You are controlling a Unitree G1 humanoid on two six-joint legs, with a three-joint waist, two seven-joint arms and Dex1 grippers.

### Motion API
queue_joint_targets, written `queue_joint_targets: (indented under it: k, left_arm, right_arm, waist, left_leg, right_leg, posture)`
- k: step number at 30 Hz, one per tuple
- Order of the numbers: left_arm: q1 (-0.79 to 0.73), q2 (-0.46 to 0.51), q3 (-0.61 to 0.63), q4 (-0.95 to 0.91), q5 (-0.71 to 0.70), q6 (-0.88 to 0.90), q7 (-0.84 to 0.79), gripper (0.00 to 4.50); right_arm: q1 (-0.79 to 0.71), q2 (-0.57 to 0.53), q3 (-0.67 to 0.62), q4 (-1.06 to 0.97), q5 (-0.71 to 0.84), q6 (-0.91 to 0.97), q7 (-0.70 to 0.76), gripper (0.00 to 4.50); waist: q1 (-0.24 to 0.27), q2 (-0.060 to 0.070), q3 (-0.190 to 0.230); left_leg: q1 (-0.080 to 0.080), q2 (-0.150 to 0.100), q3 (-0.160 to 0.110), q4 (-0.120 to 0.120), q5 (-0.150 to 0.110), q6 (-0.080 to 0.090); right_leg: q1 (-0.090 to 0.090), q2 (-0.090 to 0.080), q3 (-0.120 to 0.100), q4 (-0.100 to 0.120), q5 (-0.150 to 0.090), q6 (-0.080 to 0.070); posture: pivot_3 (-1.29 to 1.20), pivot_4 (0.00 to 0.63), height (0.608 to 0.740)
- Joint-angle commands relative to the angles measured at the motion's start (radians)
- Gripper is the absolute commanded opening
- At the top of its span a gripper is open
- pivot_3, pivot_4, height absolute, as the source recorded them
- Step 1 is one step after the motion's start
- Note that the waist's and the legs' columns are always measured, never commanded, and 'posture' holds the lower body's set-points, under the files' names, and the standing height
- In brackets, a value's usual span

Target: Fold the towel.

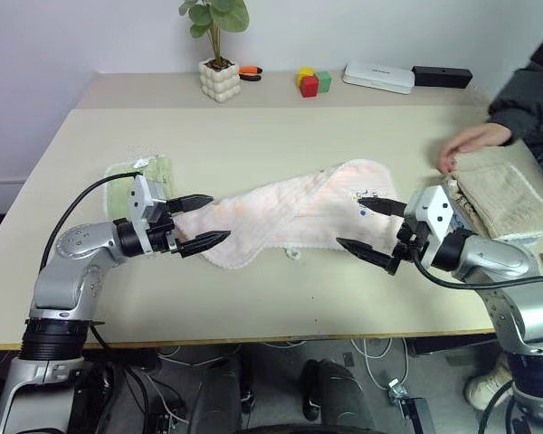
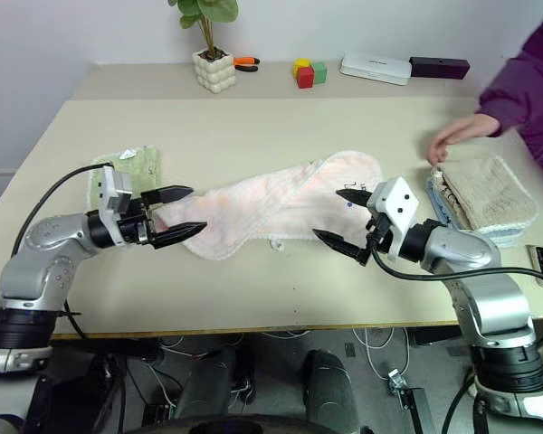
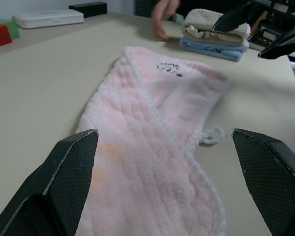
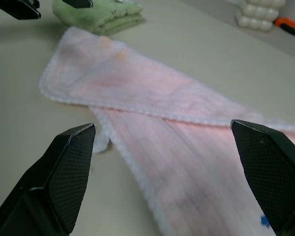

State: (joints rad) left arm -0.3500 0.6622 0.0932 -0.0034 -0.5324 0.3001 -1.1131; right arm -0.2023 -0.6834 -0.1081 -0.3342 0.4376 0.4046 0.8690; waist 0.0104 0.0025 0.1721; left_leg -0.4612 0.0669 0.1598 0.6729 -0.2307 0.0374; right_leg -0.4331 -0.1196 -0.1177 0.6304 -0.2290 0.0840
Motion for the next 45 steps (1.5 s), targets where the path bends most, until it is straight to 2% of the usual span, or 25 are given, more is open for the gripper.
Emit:
queue_joint_targets:
  k: [1, 6, 11, 14, 17, 21, 29, 34, 38, 44, 45]
  left_arm:
    - [-0.016, 0.026, 0.018, -0.016, 0.0, -0.006, -0.02, 4.5]
    - [0.002, 0.077, -0.016, -0.039, 0.034, -0.022, -0.085, 4.5]
    - [0.025, 0.166, -0.028, -0.028, 0.095, -0.118, -0.188, 4.5]
    - [0.054, 0.174, -0.028, -0.02, 0.123, -0.188, -0.205, 4.5]
    - [0.043, 0.139, -0.087, -0.056, 0.171, -0.223, -0.18, 4.5]
    - [-0.041, 0.071, -0.195, 0.031, 0.332, -0.331, -0.11, 4.5]
    - [-0.108, 0.023, -0.288, 0.129, 0.426, -0.443, -0.104, 4.5]
    - [-0.126, 0.01, -0.32, 0.182, 0.429, -0.421, -0.14, 4.5]
    - [-0.128, 0.009, -0.339, 0.232, 0.465, -0.416, -0.145, 3.19]
    - [-0.127, 0.007, -0.337, 0.238, 0.469, -0.411, -0.131, 0.12]
    - [-0.129, 0.01, -0.33, 0.244, 0.461, -0.401, -0.135, 0.05]
  right_arm:
    - [0.001, 0.018, 0.006, -0.018, -0.003, -0.026, -0.014, 4.47]
    - [0.003, 0.033, 0.012, -0.038, 0.004, -0.022, -0.036, 4.47]
    - [-0.053, 0.097, 0.089, -0.014, -0.033, -0.051, -0.065, 4.47]
    - [-0.09, 0.158, 0.155, 0.017, -0.063, -0.072, -0.078, 4.47]
    - [-0.132, 0.17, 0.15, 0.038, -0.052, -0.08, -0.061, 4.47]
    - [-0.105, 0.162, 0.144, 0.051, -0.082, -0.129, -0.067, 4.47]
    - [-0.103, 0.218, 0.162, 0.023, -0.106, -0.152, -0.139, 4.47]
    - [-0.059, 0.222, 0.151, -0.014, -0.12, -0.15, -0.173, 4.47]
    - [-0.032, 0.22, 0.142, -0.047, -0.12, -0.14, -0.194, 4.5]
    - [-0.018, 0.211, 0.138, -0.06, -0.119, -0.132, -0.209, 4.5]
    - [-0.018, 0.212, 0.137, -0.057, -0.118, -0.131, -0.21, 4.5]
  waist:
    - [0.0, 0.0, 0.0]
    - [-0.001, 0.0, 0.0]
    - [-0.006, 0.0, 0.0]
    - [-0.006, 0.0, 0.0]
    - [-0.001, 0.001, 0.0]
    - [0.005, 0.0, 0.0]
    - [-0.011, 0.0, -0.001]
    - [-0.005, 0.0, -0.001]
    - [-0.003, 0.0, -0.001]
    - [-0.003, 0.0, -0.001]
    - [-0.003, 0.0, -0.001]
  left_leg:
    - [0.0, 0.0, 0.0, 0.0, 0.0, 0.0]
    - [0.0, 0.0, 0.0, 0.0, 0.0, 0.0]
    - [0.0, 0.0, 0.0, 0.0, -0.001, -0.002]
    - [0.0, 0.001, 0.001, -0.002, -0.001, -0.003]
    - [-0.001, 0.0, 0.001, -0.003, 0.0, -0.003]
    - [0.0, -0.001, 0.001, -0.003, 0.0, -0.002]
    - [0.001, -0.001, 0.002, -0.006, 0.004, -0.005]
    - [0.0, -0.001, 0.002, -0.006, 0.004, -0.005]
    - [0.0, 0.0, 0.001, -0.005, 0.003, -0.003]
    - [0.001, 0.0, 0.001, -0.005, 0.003, -0.003]
    - [0.001, 0.0, 0.001, -0.005, 0.003, -0.003]
  right_leg:
    - [0.0, 0.0, 0.0, 0.0, 0.0, 0.0]
    - [0.0, 0.0, 0.0, 0.0, 0.0, 0.0]
    - [-0.002, 0.0, 0.0, 0.0, 0.0, 0.0]
    - [-0.004, 0.0, 0.0, -0.001, 0.0, -0.001]
    - [-0.006, 0.0, 0.0, 0.0, 0.0, -0.001]
    - [-0.005, 0.0, 0.0, -0.001, 0.0, -0.001]
    - [-0.003, 0.001, 0.0, 0.0, 0.002, 0.003]
    - [-0.003, 0.001, 0.0, 0.001, 0.002, 0.003]
    - [-0.003, 0.001, 0.0, 0.0, 0.001, 0.001]
    - [-0.002, 0.001, 0.0, 0.001, 0.001, 0.001]
    - [-0.002, 0.001, 0.0, 0.001, 0.001, 0.001]
  posture:
    - [0.0, 0.15, 0.74]
    - [0.0, 0.15, 0.74]
    - [0.0, 0.15, 0.74]
    - [0.0, 0.15, 0.74]
    - [0.0, 0.15, 0.74]
    - [0.0, 0.15, 0.74]
    - [0.0, 0.15, 0.74]
    - [0.0, 0.15, 0.74]
    - [0.0, 0.15, 0.74]
    - [0.0, 0.15, 0.74]
    - [0.0, 0.15, 0.74]
